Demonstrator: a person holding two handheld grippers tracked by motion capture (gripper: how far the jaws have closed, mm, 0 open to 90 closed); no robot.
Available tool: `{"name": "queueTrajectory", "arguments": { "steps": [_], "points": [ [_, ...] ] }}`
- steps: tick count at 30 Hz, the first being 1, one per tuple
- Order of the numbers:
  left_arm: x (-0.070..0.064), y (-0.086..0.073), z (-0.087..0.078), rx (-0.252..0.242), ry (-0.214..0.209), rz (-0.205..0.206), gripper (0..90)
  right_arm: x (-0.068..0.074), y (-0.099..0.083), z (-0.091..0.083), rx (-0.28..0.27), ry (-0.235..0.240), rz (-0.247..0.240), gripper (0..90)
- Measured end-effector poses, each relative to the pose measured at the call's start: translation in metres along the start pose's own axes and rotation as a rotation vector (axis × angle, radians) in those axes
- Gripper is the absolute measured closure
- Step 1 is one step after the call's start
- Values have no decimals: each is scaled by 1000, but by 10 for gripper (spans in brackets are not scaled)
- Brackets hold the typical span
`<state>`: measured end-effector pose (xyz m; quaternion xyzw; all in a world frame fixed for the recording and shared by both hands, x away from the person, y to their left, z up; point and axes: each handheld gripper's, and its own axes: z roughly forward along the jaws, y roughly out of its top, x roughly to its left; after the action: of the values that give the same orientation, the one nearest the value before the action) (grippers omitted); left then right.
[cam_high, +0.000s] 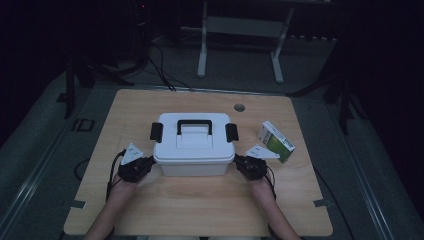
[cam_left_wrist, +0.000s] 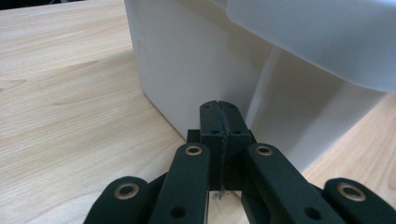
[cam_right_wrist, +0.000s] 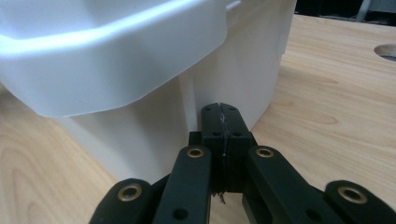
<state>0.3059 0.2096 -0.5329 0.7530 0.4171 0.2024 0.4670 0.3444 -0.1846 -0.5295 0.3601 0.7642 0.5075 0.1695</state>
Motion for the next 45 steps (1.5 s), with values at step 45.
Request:
{"name": "queueTrajectory", "arguments": {
  "steps": [45],
  "points": [
    [-70,-20,-30,39,-126,64,899,20,-47,-90,-9,38,38,900]
  ]
}}
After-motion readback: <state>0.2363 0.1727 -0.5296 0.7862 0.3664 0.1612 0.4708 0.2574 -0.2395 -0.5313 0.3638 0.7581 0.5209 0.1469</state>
